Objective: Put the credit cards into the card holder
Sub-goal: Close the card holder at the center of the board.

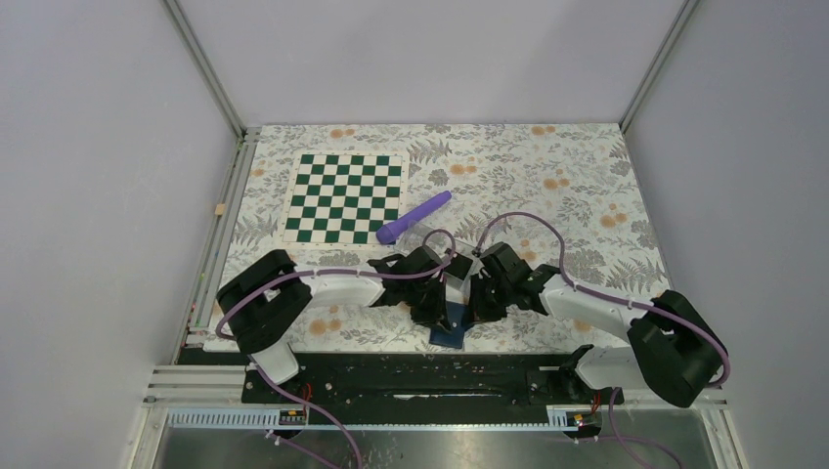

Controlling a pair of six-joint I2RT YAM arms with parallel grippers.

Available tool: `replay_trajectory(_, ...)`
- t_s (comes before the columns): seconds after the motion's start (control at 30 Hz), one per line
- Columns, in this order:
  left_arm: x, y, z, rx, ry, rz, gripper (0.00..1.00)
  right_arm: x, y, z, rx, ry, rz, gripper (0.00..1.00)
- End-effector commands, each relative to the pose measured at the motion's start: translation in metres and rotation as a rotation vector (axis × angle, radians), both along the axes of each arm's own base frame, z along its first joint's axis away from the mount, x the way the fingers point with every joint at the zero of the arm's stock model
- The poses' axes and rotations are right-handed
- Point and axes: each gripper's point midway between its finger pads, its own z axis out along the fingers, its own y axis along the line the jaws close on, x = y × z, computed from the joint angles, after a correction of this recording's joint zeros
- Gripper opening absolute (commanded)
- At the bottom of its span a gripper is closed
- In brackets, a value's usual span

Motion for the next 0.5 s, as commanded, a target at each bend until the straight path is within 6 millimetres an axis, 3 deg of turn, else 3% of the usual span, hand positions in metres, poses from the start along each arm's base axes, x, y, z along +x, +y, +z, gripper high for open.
replay_trajectory(0.0, -0.003, 0.001, -0.014, 0.068, -0.022, -0.036, 0.00, 0.004, 0.022, 0.004, 0.091, 0.030, 0.023, 0.05)
replay_trajectory(0.3, -0.006, 0.001, -0.017, 0.077, -0.021, -0.044, 0.00, 0.003, 0.037, 0.006, 0.182, 0.053, 0.026, 0.55)
replay_trajectory(0.37, -0.006, 0.001, -0.016, 0.074, -0.025, -0.045, 0.00, 0.005, 0.036, 0.007, 0.186, 0.038, 0.019, 0.62)
replay_trajectory(0.47, -0.004, 0.001, -0.009, 0.058, -0.048, -0.053, 0.00, 0.006, 0.036, 0.008, 0.176, 0.037, 0.019, 0.64)
